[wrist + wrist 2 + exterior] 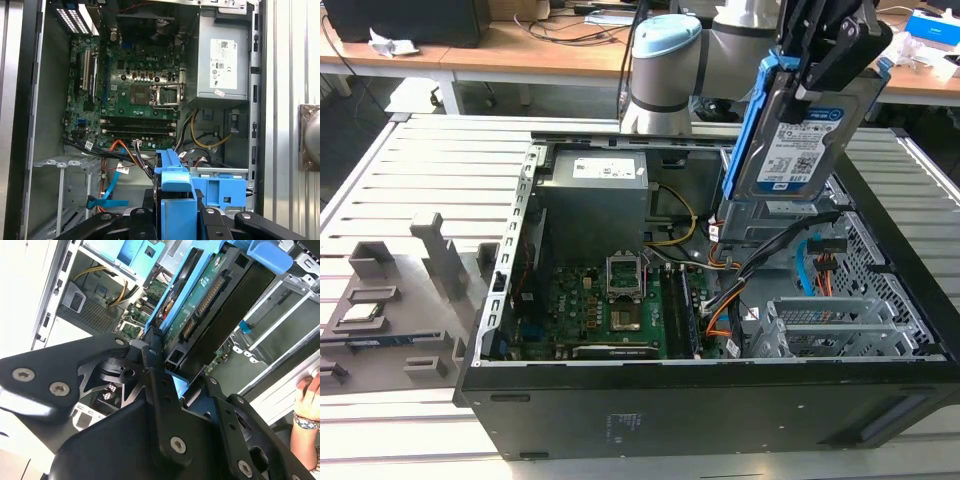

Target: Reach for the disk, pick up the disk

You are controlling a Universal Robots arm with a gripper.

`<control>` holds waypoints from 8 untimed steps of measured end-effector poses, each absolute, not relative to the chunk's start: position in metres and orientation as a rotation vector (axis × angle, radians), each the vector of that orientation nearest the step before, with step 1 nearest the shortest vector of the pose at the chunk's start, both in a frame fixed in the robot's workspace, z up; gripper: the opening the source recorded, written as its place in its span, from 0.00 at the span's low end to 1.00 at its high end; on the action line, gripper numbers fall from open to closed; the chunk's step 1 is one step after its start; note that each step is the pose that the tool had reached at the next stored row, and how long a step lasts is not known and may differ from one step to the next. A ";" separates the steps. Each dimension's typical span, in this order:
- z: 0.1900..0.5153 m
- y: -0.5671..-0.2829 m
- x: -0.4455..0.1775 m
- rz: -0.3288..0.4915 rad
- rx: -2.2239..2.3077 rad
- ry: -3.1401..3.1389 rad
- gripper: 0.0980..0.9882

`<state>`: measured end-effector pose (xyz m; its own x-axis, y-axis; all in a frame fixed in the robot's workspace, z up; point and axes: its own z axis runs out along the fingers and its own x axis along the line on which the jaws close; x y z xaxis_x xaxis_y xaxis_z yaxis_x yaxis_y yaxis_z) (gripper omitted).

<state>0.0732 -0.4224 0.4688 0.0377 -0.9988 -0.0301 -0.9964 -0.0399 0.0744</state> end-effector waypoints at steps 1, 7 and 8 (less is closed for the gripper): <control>0.469 -0.425 0.073 -0.114 2.239 -2.154 0.30; 0.469 -0.439 0.073 -0.114 2.239 -2.154 0.30; 0.469 -0.442 0.073 -0.114 2.239 -2.154 0.30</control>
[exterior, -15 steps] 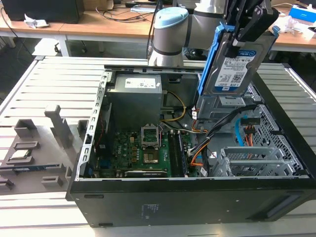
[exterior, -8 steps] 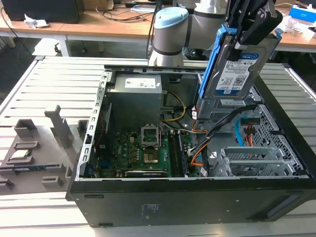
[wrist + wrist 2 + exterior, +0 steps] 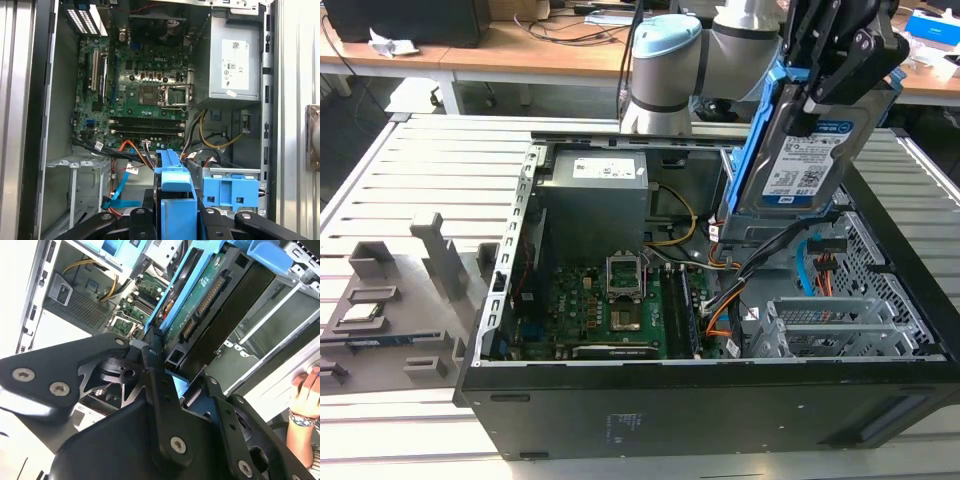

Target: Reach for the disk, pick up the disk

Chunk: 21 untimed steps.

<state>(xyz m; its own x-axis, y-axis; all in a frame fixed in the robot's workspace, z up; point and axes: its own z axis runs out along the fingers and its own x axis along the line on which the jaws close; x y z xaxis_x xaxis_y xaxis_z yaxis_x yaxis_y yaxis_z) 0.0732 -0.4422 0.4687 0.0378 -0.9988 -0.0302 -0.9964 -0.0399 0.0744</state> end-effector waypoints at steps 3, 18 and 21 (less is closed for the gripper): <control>0.469 -0.450 0.073 -0.114 2.239 -2.154 0.30; 0.510 -0.455 0.073 -0.102 2.233 -2.149 0.30; 0.510 -0.457 0.073 -0.102 2.233 -2.149 0.30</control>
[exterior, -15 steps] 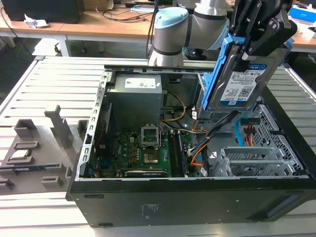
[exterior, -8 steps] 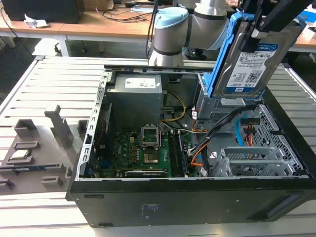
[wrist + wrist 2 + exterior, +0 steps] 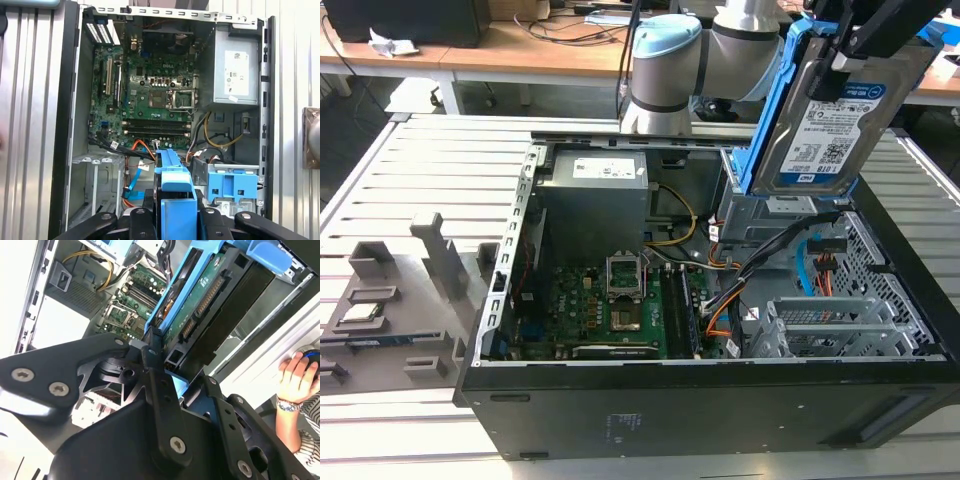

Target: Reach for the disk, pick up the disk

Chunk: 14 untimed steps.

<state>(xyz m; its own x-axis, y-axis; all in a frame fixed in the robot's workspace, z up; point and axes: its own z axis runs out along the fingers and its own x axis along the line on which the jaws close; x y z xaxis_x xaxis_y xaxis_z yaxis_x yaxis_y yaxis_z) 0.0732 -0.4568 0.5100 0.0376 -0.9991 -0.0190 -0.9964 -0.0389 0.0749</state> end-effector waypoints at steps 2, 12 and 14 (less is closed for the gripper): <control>0.510 -0.466 0.073 -0.102 2.233 -2.149 0.30; 0.510 -0.511 0.073 -0.102 2.233 -2.149 0.30; 0.510 -0.518 0.073 -0.102 2.233 -2.149 0.30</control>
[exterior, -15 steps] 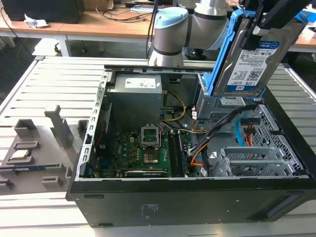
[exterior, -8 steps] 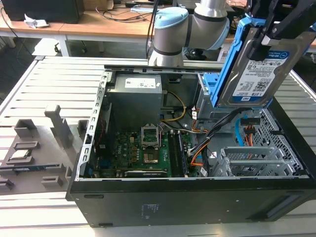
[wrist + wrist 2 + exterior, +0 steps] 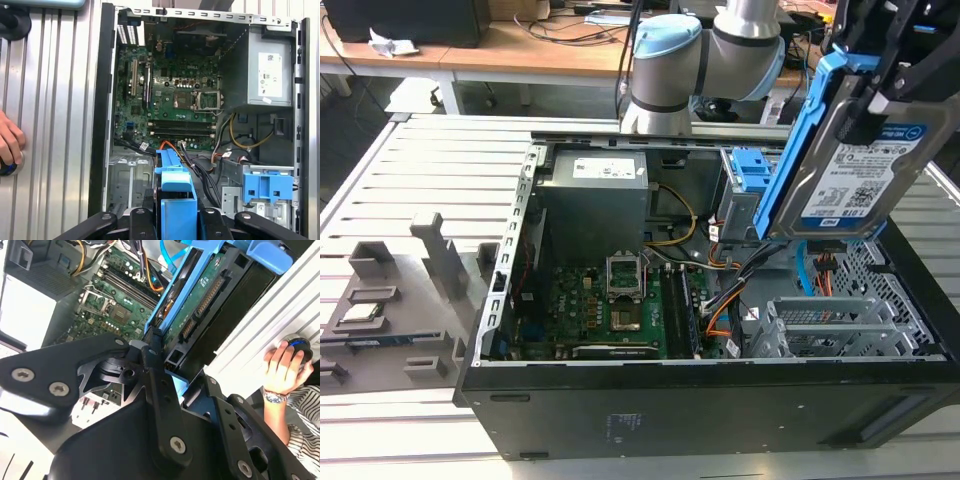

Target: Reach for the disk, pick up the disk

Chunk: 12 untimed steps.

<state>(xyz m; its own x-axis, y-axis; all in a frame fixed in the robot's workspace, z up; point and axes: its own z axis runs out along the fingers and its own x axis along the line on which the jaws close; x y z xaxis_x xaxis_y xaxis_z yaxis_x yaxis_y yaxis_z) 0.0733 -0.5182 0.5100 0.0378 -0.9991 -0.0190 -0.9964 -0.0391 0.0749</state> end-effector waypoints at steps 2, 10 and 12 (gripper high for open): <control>0.510 -0.525 0.073 -0.102 2.233 -2.149 0.30; 0.510 -0.551 0.074 -0.102 2.233 -2.149 0.30; 0.510 -0.557 0.074 -0.102 2.233 -2.149 0.30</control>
